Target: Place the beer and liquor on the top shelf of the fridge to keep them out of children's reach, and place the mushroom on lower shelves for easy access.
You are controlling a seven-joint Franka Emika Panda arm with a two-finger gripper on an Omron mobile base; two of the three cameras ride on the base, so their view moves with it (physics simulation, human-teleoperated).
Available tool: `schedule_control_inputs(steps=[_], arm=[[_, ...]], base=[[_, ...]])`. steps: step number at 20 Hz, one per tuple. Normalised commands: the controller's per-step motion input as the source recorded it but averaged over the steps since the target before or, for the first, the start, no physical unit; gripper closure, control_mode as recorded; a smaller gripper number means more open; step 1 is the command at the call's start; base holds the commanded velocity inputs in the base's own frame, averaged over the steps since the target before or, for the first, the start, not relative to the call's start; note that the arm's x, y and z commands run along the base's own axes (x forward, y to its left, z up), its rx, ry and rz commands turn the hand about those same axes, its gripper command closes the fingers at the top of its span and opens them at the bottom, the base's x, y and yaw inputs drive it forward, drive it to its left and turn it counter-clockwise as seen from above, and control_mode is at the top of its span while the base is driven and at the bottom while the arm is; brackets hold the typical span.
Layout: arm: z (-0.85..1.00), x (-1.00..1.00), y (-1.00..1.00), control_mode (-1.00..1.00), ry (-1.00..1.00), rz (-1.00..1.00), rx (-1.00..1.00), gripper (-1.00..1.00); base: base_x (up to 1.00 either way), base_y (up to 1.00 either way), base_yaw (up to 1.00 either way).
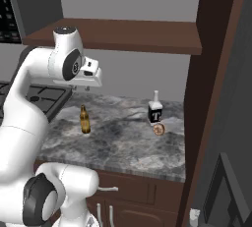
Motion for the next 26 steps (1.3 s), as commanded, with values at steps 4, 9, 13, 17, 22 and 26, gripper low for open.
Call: schedule_control_inputs(steps=[4,9,13,17,22,26], arm=[[-0.17,-0.01,0.0,-1.0,-0.03,0.05,0.0,-1.0],[-0.43,-0.19,0.04,-1.0,-0.24,0.18,0.0,-1.0],[-0.53,-0.2,0.0,-1.0,-0.36,0.16,0.04,-1.0],[-0.11,-0.03,0.01,-1.0,-0.23,0.16,0.02,-1.0],[0.0,0.0,0.01,-1.0,-0.12,0.25,0.02,-1.0],[0.0,0.0,0.0,-1.0,-0.08,0.28,0.04,-1.0]], base=[[0.0,0.0,0.0],[0.0,0.0,0.0],[0.0,0.0,0.0],[0.0,0.0,0.0],[0.0,0.0,0.0],[0.0,0.0,0.0]])
